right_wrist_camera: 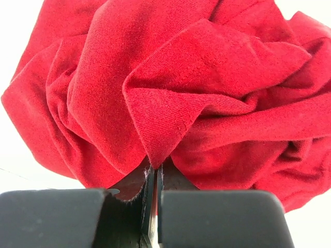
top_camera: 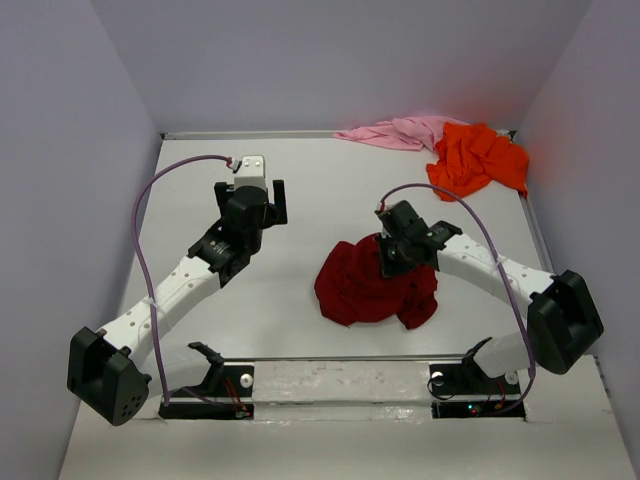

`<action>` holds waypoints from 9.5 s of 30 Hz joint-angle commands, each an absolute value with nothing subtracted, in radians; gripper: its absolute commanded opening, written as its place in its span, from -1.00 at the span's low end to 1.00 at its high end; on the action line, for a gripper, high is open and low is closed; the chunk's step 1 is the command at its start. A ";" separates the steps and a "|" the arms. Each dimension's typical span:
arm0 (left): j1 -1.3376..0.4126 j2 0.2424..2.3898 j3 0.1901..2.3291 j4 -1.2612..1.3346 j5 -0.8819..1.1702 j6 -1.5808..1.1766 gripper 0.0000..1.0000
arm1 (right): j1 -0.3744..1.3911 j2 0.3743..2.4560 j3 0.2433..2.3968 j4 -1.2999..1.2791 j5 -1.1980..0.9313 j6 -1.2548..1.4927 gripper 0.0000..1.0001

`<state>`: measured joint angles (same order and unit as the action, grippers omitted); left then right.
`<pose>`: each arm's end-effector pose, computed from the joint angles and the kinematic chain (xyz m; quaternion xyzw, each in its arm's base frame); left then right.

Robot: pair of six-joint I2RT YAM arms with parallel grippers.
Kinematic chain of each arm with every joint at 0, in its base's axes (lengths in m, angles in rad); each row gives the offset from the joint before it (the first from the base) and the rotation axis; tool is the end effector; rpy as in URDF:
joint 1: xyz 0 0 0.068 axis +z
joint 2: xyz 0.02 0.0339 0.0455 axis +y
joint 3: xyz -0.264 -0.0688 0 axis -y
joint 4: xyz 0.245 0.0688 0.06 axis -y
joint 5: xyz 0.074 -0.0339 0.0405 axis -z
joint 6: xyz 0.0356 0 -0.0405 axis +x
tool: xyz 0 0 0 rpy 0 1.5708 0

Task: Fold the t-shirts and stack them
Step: Flatten out the crumpled T-shirt at the center of the board.

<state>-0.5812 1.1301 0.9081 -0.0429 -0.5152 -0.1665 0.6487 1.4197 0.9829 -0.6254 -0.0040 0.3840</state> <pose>0.2277 -0.1286 0.3294 0.0067 0.7835 -0.0262 0.6208 0.2238 0.1699 0.2295 -0.1282 0.9593 0.1259 0.2178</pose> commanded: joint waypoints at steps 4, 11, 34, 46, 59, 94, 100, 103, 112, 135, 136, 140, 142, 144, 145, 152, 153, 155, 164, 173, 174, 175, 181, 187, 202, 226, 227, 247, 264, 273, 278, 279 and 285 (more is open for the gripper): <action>-0.580 1.126 0.936 -0.025 -0.514 -0.169 0.98 | 0.657 1.301 1.109 -0.724 0.149 0.345 -1.00; -0.580 1.129 0.936 -0.025 -0.512 -0.172 0.98 | 0.657 1.203 1.299 -0.841 0.317 0.313 -1.00; -0.580 1.104 0.913 0.018 -0.505 -0.172 0.98 | 0.657 1.513 2.313 -1.031 0.386 0.166 -1.00; -0.580 1.127 0.927 0.002 -0.495 -0.184 0.98 | 0.657 1.178 1.682 -0.994 0.650 0.235 -1.00; -0.580 1.115 0.925 0.002 -0.500 -0.184 0.98 | 0.657 1.162 1.069 -0.778 0.270 0.390 -1.00; -0.580 1.120 0.930 0.003 -0.495 -0.184 0.98 | 0.778 1.282 1.103 -0.718 0.305 0.400 0.31; -0.580 1.123 0.931 0.002 -0.495 -0.184 0.98 | 0.778 1.261 1.123 -0.746 0.221 0.397 0.35; -0.580 1.124 0.933 0.002 -0.494 -0.183 0.98 | 0.778 1.255 1.094 -0.715 0.189 0.396 0.42; -0.580 1.127 0.931 0.002 -0.495 -0.184 0.98 | 0.810 1.389 1.094 -0.696 0.227 0.377 0.62; -0.580 1.127 0.931 -0.020 -0.500 -0.181 0.98 | 0.877 1.674 1.295 -0.726 0.387 0.341 0.59; -0.580 1.129 0.931 -0.020 -0.502 -0.183 0.98 | 0.887 1.681 1.295 -0.724 0.385 0.344 0.58; -0.580 1.129 0.933 -0.020 -0.502 -0.183 0.98 | 0.896 1.678 1.284 -0.719 0.376 0.356 0.58; -0.580 1.129 0.933 -0.020 -0.502 -0.183 0.98 | 0.896 1.669 1.278 -0.713 0.367 0.362 0.57; -0.581 1.131 0.933 -0.021 -0.500 -0.181 0.98 | 0.905 1.660 1.263 -0.710 0.365 0.365 0.56; -0.580 1.129 0.933 -0.021 -0.502 -0.183 0.98 | 0.905 1.657 1.258 -0.707 0.367 0.367 0.55; -0.580 1.127 0.931 -0.021 -0.500 -0.183 0.98 | 0.905 1.677 1.204 -0.692 0.399 0.373 0.47; -0.580 1.127 0.931 -0.021 -0.500 -0.181 0.98 | 0.905 1.678 1.200 -0.687 0.400 0.373 0.41; -0.580 1.127 0.931 -0.021 -0.500 -0.184 0.98 | 0.905 1.680 1.193 -0.684 0.405 0.373 0.37; -0.580 1.127 0.931 -0.021 -0.499 -0.184 0.98 | 0.905 1.666 1.192 -0.692 0.452 0.374 0.27; -0.580 1.127 0.931 -0.021 -0.499 -0.183 0.98 | 0.905 1.672 1.198 -0.703 0.477 0.373 -0.03; -0.580 1.127 0.931 -0.021 -0.497 -0.183 0.98 | 0.905 1.672 1.198 -0.701 0.477 0.373 -0.04; -0.580 1.127 0.931 -0.021 -0.497 -0.183 0.98 | 0.905 1.672 1.197 -0.703 0.479 0.374 -0.04; -0.580 1.129 0.931 -0.021 -0.497 -0.184 0.98 | 0.905 1.683 1.187 -0.696 0.469 0.385 -0.05; -0.580 1.129 0.931 -0.021 -0.497 -0.183 0.98 | 0.914 1.678 1.195 -0.699 0.453 0.388 0.06; -0.580 1.131 0.933 -0.021 -0.499 -0.183 0.98 | 0.942 1.706 1.250 -0.732 0.434 0.403 0.01; -0.581 1.127 0.931 -0.021 -0.494 -0.183 0.98 | 0.942 1.730 1.247 -0.793 0.577 0.410 -0.06; -0.580 1.127 0.931 -0.021 -0.494 -0.183 0.98 | 0.942 1.730 1.249 -0.795 0.580 0.410 -0.08; -0.580 1.127 0.930 -0.021 -0.491 -0.183 0.98 | 0.942 1.750 1.238 -0.805 0.621 0.417 -1.00; -0.580 1.124 0.931 -0.021 -0.497 -0.183 0.98 | 0.971 1.776 1.287 -0.815 0.589 0.408 -0.16; -0.580 1.124 0.931 -0.021 -0.494 -0.183 0.98 | 0.980 1.819 1.281 -0.805 0.641 0.413 -0.08; -0.581 1.123 0.930 -0.021 -0.494 -0.184 0.98 | 0.980 1.821 1.278 -0.810 0.669 0.414 -0.10; -0.580 1.123 0.930 -0.021 -0.494 -0.183 0.98 | 0.980 1.821 1.279 -0.810 0.675 0.414 -0.15; -0.580 1.123 0.931 -0.021 -0.492 -0.184 0.98 | 0.980 1.816 1.272 -0.822 0.699 0.423 -0.50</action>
